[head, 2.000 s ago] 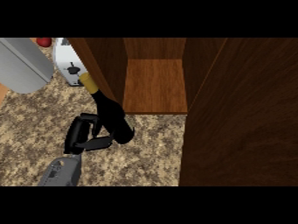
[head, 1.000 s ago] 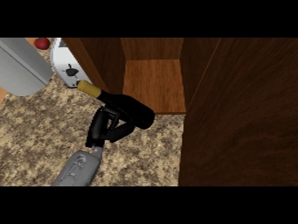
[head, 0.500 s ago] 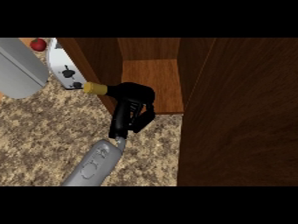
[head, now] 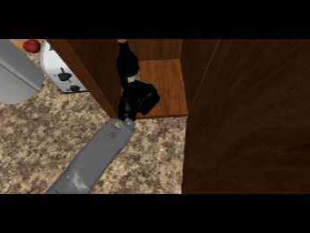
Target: Pick up the wine, place it into the cabinet and close the cabinet
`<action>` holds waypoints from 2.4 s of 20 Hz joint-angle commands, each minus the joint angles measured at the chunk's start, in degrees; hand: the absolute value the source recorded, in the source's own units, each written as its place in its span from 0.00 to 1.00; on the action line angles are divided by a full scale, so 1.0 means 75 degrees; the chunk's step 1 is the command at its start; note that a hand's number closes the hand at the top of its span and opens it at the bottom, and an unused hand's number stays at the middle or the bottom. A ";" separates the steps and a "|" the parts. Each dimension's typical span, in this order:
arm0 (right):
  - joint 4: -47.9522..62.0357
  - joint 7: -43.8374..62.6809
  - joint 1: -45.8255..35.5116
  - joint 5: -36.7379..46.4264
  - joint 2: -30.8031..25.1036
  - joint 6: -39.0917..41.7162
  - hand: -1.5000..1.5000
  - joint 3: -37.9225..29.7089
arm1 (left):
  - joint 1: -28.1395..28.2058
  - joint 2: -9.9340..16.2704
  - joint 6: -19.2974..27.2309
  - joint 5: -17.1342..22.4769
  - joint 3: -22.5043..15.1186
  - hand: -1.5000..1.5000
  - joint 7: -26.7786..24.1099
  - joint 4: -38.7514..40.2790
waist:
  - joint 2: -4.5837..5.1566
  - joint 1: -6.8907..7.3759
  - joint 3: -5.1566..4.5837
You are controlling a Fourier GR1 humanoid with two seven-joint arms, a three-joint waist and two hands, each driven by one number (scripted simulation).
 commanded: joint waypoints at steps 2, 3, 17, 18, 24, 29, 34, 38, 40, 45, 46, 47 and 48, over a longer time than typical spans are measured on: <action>-0.0321 0.0059 0.0050 -0.0961 0.0009 0.0061 0.00 -0.0287 | -0.0712 -0.0002 0.0003 0.0471 0.0270 1.00 -0.0426 0.1422 | 0.0027 -0.0014 -0.0002; -0.0461 -0.0039 0.0394 -0.1191 -0.0240 0.0384 0.00 -0.0445 | -0.0678 -0.0002 0.0016 0.0504 0.0295 1.00 -0.0676 0.1607 | 0.0036 -0.0116 -0.0001; -0.0276 -0.0170 0.0407 -0.0974 -0.0126 0.0493 0.00 -0.0248 | -0.1999 0.0134 0.0221 0.1432 0.1643 1.00 -0.1566 0.3051 | 0.0123 -0.0238 -0.0009; -0.0310 -0.0322 0.0572 -0.0897 -0.0052 0.0579 0.00 -0.0029 | -0.1604 0.0000 0.0551 0.1545 0.1650 1.00 -0.1988 0.3002 | 0.0130 -0.0359 -0.0014; -0.0187 -0.0087 0.0120 -0.1060 -0.0009 0.0429 0.00 -0.0161 | -0.2604 0.0026 0.0857 0.0736 0.0959 1.00 -0.1923 0.3700 | 0.0113 -0.0209 -0.0002; -0.0291 -0.0110 0.0184 -0.1103 -0.0149 0.0672 0.00 -0.0062 | -0.2869 0.0000 0.1186 0.0454 0.0472 1.00 -0.1579 0.3936 | 0.0148 -0.0513 -0.0004; 0.0079 -0.0518 0.0341 -0.1284 -0.0175 0.0877 0.00 -0.0340 | -0.2845 -0.0001 0.1151 0.0403 0.0305 1.00 -0.1525 0.3830 | 0.0135 -0.0498 0.0003; -0.0083 -0.0238 0.0113 -0.1466 -0.0201 0.0797 0.00 -0.0328 | -0.2954 -0.0001 0.1286 0.0518 0.0135 1.00 -0.1001 0.3534 | 0.0125 -0.0526 0.0000; 0.0236 -0.0522 -0.0007 -0.1045 -0.0053 0.0822 0.00 -0.0166 | -0.2892 -0.0001 0.1445 0.0548 0.0159 1.00 -0.1012 0.3723 | 0.0190 -0.0580 -0.0002; 0.0111 -0.0439 0.0164 -0.1162 -0.0175 0.0913 0.00 -0.0247 | -0.3257 -0.0001 0.1561 0.0373 -0.0096 1.00 -0.0320 0.4107 | 0.0183 -0.0620 0.0005; 0.0219 -0.0386 0.0115 -0.1247 -0.0200 0.0969 0.00 -0.0176 | -0.3192 -0.0001 0.1761 0.0309 -0.0352 1.00 0.0221 0.3968 | 0.0151 -0.0736 0.0012; -0.0225 -0.0252 0.0181 -0.1279 -0.0176 0.0828 0.00 -0.0212 | -0.3057 -0.0001 0.1778 0.0271 -0.0281 1.00 -0.0071 0.4204 | 0.0179 -0.0656 0.0000; -0.0051 -0.0326 0.0109 -0.1208 -0.0122 0.0820 0.00 -0.0178 | -0.3349 -0.0001 0.1865 0.0191 -0.0382 1.00 0.0323 0.4297 | 0.0180 -0.0700 0.0006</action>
